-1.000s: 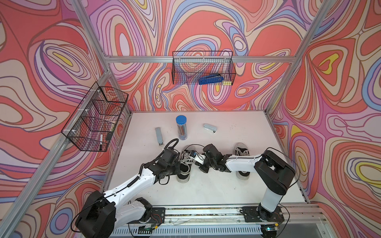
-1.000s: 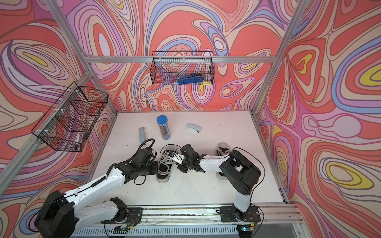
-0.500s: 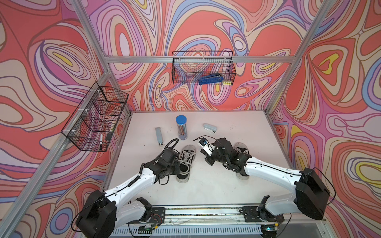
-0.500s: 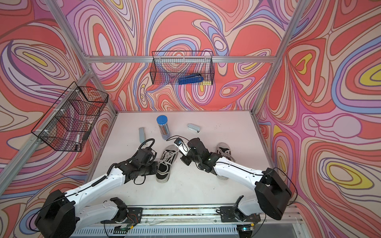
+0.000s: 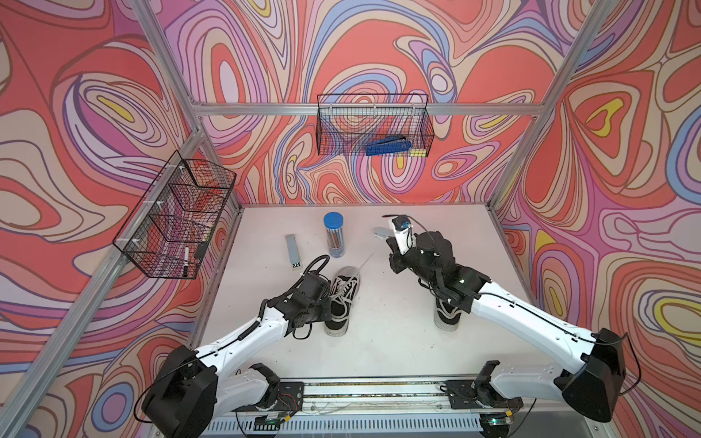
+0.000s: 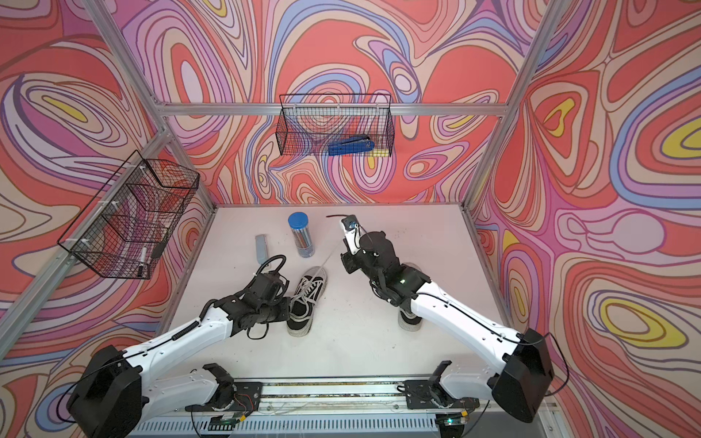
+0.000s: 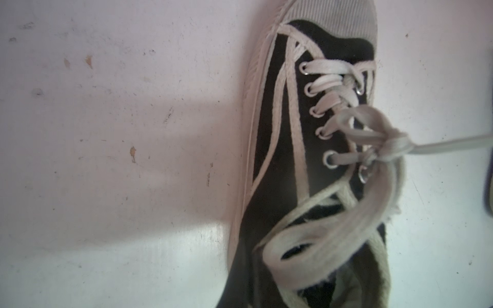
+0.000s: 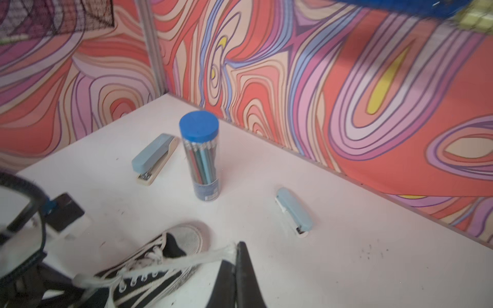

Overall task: Remove the insole from the shoe
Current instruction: Untie the shoelace on the shoe.

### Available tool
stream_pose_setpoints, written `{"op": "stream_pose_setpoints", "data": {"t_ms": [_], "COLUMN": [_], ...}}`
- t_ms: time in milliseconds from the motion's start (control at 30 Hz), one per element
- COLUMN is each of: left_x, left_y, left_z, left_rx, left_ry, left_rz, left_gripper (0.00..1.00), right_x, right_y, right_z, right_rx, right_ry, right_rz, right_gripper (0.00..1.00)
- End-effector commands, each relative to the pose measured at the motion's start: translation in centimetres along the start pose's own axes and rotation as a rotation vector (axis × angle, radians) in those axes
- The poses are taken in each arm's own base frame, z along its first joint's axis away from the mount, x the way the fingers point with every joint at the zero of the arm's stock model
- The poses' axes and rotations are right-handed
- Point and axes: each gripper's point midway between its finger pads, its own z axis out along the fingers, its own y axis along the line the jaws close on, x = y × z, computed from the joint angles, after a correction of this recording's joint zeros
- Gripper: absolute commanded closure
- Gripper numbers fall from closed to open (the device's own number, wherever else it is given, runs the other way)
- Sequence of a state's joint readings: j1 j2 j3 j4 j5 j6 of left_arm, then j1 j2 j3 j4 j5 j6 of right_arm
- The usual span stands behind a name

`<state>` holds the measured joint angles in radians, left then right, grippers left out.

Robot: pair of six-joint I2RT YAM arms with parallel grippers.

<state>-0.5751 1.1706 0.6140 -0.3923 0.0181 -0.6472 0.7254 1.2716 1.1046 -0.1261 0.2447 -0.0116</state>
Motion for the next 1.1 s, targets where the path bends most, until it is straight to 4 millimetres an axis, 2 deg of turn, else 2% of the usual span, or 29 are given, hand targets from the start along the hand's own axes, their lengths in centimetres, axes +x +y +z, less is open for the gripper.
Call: {"op": "stream_pose_setpoints", "data": {"t_ms": [0, 133, 300, 400, 533, 633, 700, 833, 933, 1000, 1067], "left_x": [0.1, 0.3, 0.6, 0.6, 0.6, 0.6, 0.6, 0.3, -0.1, -0.4, -0.5], "left_y": [1.1, 1.2, 1.6, 1.7, 1.8, 1.5, 0.9, -1.2, -2.2, -2.6, -2.8], "left_z": [0.2, 0.2, 0.1, 0.2, 0.2, 0.2, 0.3, 0.4, 0.2, 0.0, -0.2], "left_rx": [-0.055, -0.059, -0.069, -0.074, -0.088, -0.070, -0.038, 0.068, 0.109, 0.126, 0.139], "left_ry": [0.012, 0.017, 0.020, 0.022, 0.026, 0.029, 0.033, 0.036, 0.030, 0.021, 0.017], "left_rz": [-0.010, -0.010, -0.008, -0.008, -0.001, 0.002, 0.001, -0.025, -0.042, -0.052, -0.061], "left_gripper": [1.00, 1.00, 1.00, 1.00, 1.00, 1.00, 1.00, 1.00, 1.00, 1.00, 1.00], "right_x": [-0.7, -0.8, -1.4, -0.9, 0.2, 1.3, 3.1, 8.4, 12.6, 15.8, 18.4], "right_y": [-2.9, -4.5, -7.9, -9.1, -9.9, -9.2, -7.6, -3.3, -1.5, -0.9, -0.4], "right_z": [0.1, 0.7, 0.9, 1.4, 2.5, 3.9, 5.7, 10.0, 12.5, 13.8, 14.6], "right_rx": [0.134, 0.207, 0.295, 0.323, 0.344, 0.299, 0.227, 0.043, -0.019, -0.021, -0.023], "right_ry": [-0.004, -0.002, -0.013, 0.016, 0.074, 0.112, 0.180, 0.345, 0.446, 0.508, 0.560], "right_rz": [0.095, 0.160, 0.279, 0.316, 0.350, 0.359, 0.380, 0.428, 0.459, 0.467, 0.475], "right_gripper": [1.00, 1.00, 1.00, 1.00, 1.00, 1.00, 1.00, 1.00, 1.00, 1.00, 0.89]}}
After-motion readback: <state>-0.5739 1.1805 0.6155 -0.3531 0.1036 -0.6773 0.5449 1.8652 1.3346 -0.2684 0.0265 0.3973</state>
